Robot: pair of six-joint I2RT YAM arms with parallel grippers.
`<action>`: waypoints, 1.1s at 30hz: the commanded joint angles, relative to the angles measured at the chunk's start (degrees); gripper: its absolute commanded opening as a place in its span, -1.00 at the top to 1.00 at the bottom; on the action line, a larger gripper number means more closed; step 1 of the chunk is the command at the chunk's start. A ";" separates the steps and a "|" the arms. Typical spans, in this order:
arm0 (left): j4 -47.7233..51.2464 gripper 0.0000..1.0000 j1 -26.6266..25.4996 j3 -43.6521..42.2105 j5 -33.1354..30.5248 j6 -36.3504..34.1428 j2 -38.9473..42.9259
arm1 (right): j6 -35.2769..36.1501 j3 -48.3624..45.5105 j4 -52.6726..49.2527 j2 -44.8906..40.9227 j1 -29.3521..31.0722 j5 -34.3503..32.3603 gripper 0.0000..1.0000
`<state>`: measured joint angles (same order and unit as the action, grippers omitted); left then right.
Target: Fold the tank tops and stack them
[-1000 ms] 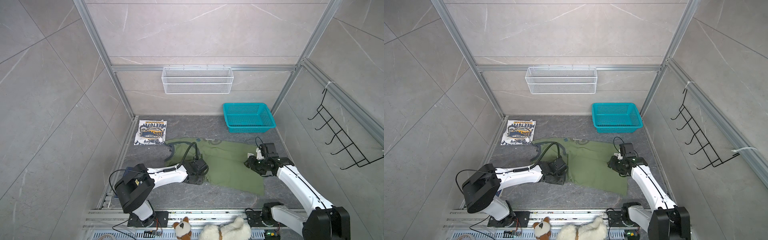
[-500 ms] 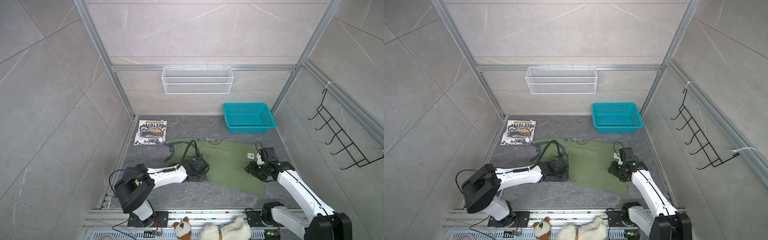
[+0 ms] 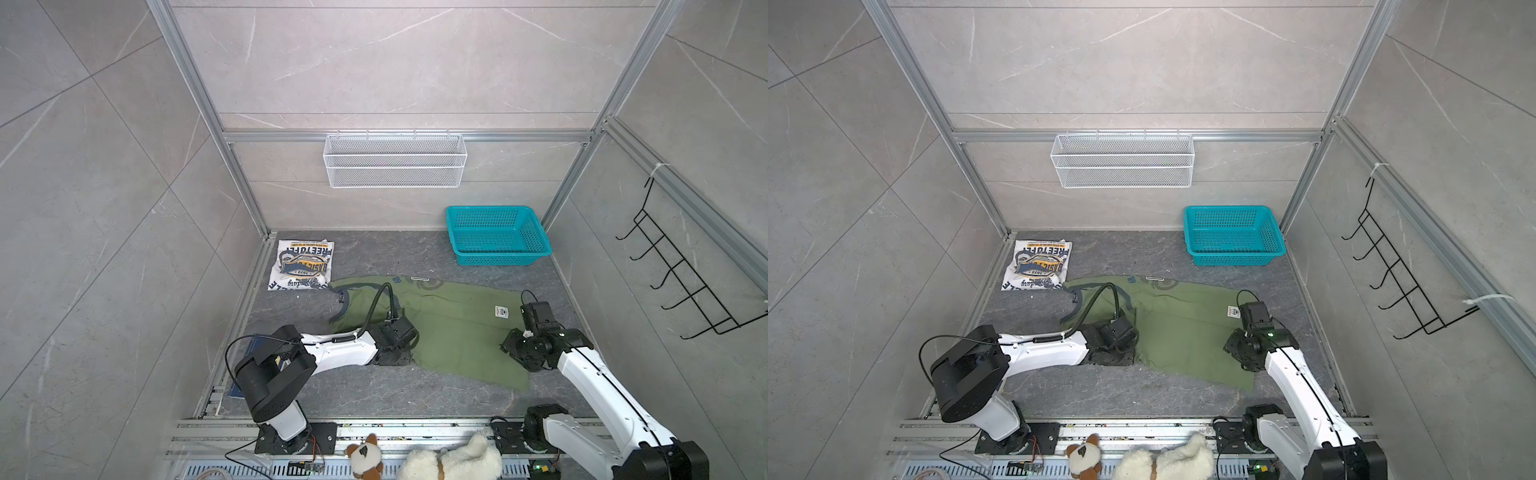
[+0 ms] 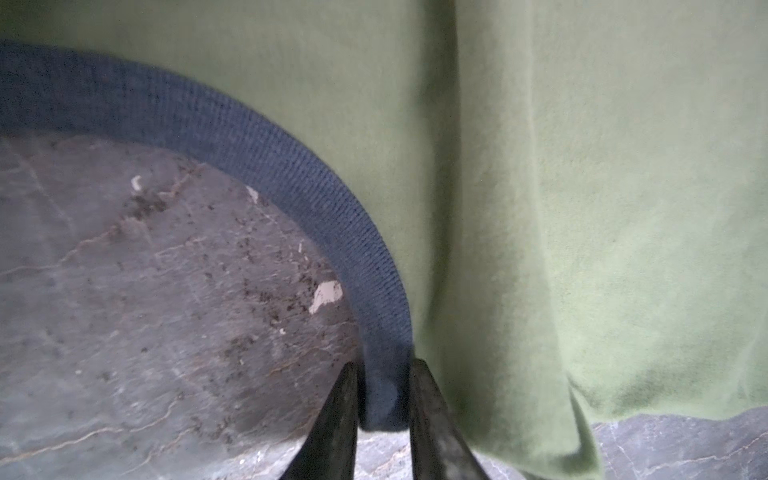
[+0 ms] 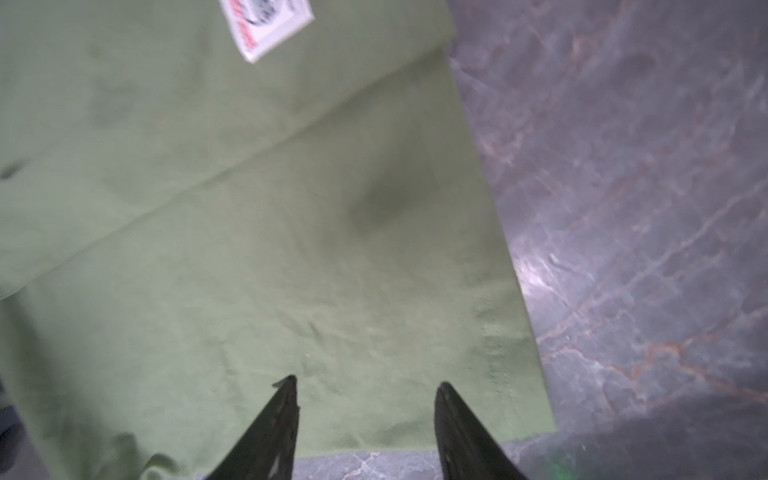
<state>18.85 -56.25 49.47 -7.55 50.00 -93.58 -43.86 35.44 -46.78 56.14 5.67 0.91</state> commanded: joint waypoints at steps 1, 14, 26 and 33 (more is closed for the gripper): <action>0.80 0.65 0.72 -0.85 -2.57 0.43 0.65 | -5.35 -2.24 -2.58 -0.04 0.36 -1.05 -0.10; 0.40 0.93 4.22 -4.04 -6.67 -1.72 6.27 | -17.39 -8.20 -1.03 -0.33 6.98 0.92 -0.04; 1.30 1.00 4.66 -5.18 -9.32 -2.10 10.58 | -27.50 -5.20 -5.31 3.52 19.37 -5.08 0.01; 0.69 1.00 4.66 -5.43 -8.49 -2.37 11.12 | -28.30 -2.97 -4.14 8.05 21.80 -8.10 0.13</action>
<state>19.16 -51.96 44.31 -14.94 48.93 -84.07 -70.41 31.05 -50.11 63.11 26.76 -4.01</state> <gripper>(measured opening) 0.059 0.442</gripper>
